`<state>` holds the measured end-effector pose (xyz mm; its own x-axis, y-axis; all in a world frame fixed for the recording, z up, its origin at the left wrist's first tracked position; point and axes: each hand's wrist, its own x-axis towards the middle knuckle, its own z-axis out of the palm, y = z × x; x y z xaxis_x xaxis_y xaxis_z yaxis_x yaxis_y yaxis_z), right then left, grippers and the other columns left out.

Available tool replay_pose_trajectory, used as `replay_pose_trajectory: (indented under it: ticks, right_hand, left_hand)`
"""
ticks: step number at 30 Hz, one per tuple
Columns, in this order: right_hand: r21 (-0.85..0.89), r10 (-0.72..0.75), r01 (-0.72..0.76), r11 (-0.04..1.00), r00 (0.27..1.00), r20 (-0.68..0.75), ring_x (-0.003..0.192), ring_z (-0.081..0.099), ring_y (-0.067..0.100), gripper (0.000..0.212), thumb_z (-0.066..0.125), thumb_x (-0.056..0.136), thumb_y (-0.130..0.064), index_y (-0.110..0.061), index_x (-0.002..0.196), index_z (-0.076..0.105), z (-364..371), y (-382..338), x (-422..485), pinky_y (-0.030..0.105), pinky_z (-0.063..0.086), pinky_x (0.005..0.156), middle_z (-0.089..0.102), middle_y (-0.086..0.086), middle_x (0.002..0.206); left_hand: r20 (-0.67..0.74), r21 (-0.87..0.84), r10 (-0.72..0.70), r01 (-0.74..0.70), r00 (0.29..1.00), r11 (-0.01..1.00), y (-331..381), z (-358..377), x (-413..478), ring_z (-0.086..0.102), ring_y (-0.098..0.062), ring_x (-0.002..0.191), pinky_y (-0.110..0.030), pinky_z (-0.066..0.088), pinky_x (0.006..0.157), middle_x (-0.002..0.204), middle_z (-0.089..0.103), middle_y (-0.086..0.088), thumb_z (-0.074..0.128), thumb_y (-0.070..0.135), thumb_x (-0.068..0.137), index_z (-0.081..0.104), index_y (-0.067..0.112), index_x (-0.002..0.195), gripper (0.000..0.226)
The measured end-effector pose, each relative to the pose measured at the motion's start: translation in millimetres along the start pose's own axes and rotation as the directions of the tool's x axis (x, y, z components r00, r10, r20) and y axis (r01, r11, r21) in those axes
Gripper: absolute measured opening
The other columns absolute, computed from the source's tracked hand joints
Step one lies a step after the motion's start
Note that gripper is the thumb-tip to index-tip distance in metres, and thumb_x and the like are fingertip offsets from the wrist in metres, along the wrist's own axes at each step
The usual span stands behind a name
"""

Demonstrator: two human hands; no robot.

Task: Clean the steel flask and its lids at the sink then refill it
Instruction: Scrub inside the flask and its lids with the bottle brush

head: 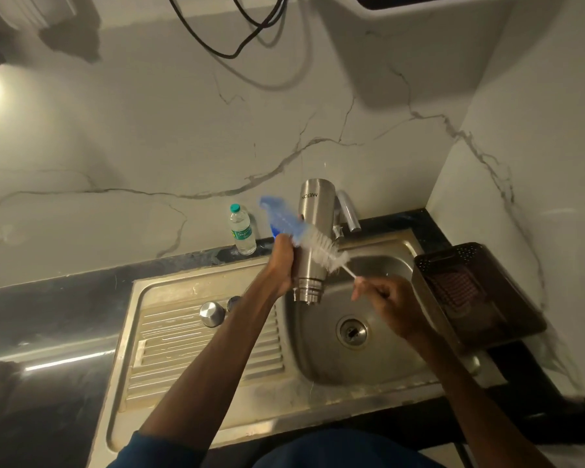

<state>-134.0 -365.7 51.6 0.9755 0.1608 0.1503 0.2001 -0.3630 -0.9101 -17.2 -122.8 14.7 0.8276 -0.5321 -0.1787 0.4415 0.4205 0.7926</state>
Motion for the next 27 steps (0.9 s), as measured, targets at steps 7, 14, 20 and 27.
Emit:
replay_pose_trajectory:
  ticks: [7, 14, 20, 27]
  right_hand:
    - [0.026, 0.061, -0.059, 0.998, 0.993, -0.101, 0.037, 0.036, 0.004, 0.033, 0.058, 0.105, -0.024, -0.009, 0.080, 0.074, -9.6, -6.7, 27.3, 0.017, 0.030, 0.042, 0.049, -0.010, 0.045]
    - [-0.001, 0.024, -0.024, 1.000, 0.999, -0.040, 0.037, 0.036, 0.009, 0.032, 0.062, 0.103, -0.020, -0.017, 0.076, 0.077, 5.4, 15.4, -3.8, 0.026, 0.030, 0.040, 0.059, -0.009, 0.049]
    - [-0.042, 0.050, -0.064, 0.997, 0.963, -0.264, 0.045, 0.052, 0.020, 0.034, 0.062, 0.103, -0.033, -0.019, 0.075, 0.074, -16.0, 2.4, 55.5, 0.044, 0.047, 0.051, 0.059, 0.004, 0.053]
    - [0.022, 0.050, -0.048, 0.999, 0.995, -0.090, 0.038, 0.036, 0.004, 0.031, 0.062, 0.102, -0.021, -0.009, 0.077, 0.075, -2.1, -8.7, 20.2, 0.017, 0.031, 0.045, 0.046, -0.011, 0.043]
  left_hand:
    - [-0.465, 0.147, -0.019, 0.099, 0.885, 0.984, 25.9, 82.5, -45.5, 0.070, -0.034, 0.088, -0.047, 0.056, 0.087, 0.107, 0.071, -0.024, 0.048, 0.061, 0.102, 0.059, 0.006, 0.126, 0.061]
    - [-0.520, 0.213, 0.016, 0.111, 0.854, 0.971, 33.5, 75.8, -42.8, 0.070, -0.018, 0.074, -0.033, 0.060, 0.069, 0.089, 0.072, -0.005, 0.030, 0.047, 0.111, 0.060, 0.016, 0.103, 0.044]
    - [-0.353, 0.232, -0.038, 0.127, 0.935, 0.964, 27.9, 92.3, -46.7, 0.071, -0.028, 0.078, -0.037, 0.060, 0.076, 0.092, 0.075, -0.017, 0.040, 0.057, 0.105, 0.062, 0.008, 0.113, 0.055]
    - [-0.402, 0.269, 0.041, 0.075, 0.915, 0.960, 30.4, 85.1, -45.5, 0.069, -0.036, 0.093, -0.046, 0.058, 0.089, 0.117, 0.070, -0.031, 0.045, 0.058, 0.103, 0.058, 0.006, 0.127, 0.059]
